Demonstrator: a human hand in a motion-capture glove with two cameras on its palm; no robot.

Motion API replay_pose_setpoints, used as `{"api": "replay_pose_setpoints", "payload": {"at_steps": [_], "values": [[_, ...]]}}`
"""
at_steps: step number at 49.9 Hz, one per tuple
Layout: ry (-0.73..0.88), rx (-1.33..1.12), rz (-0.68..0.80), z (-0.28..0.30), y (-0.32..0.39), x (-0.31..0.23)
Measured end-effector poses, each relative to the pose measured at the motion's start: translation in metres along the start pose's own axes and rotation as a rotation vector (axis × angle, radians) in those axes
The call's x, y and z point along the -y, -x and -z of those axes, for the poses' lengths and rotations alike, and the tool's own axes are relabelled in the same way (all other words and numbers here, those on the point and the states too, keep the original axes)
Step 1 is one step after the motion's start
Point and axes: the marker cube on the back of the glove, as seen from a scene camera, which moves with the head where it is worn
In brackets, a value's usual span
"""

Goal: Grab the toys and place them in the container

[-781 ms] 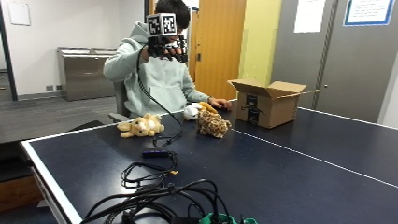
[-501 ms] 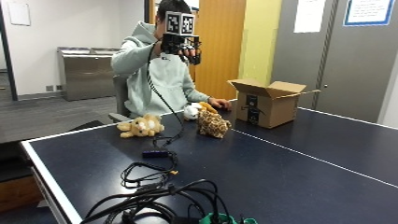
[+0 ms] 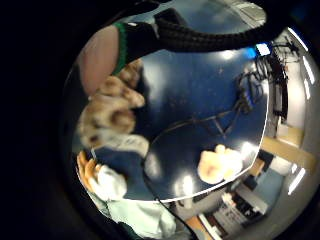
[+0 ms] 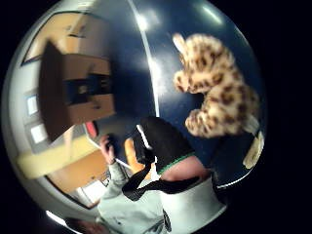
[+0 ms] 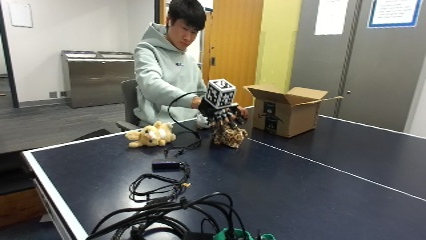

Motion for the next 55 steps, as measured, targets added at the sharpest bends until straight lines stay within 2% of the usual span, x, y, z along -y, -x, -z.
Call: {"api": "replay_pose_setpoints", "payload": {"at_steps": [4, 11, 14, 18, 24, 30, 38, 44, 49, 55], "values": [[0.057, -0.029, 0.012, -0.039, 0.01, -0.008], [-0.145, -0.028, 0.043, -0.044, 0.007, -0.003], [-0.166, -0.047, 0.093, -0.04, 0.006, 0.001], [-0.125, -0.071, 0.127, -0.034, 0.011, -0.002], [0.05, -0.088, 0.151, -0.015, 0.02, -0.013], [0.069, -0.035, 0.214, 0.04, 0.033, -0.039], [-0.219, -0.035, 0.346, 0.142, 0.056, -0.069], [-0.321, 0.022, 0.457, 0.204, 0.134, -0.113], [-0.349, 0.047, 0.602, 0.227, 0.204, -0.131], [-0.396, 0.087, 0.516, 0.227, 0.273, -0.108]]}}
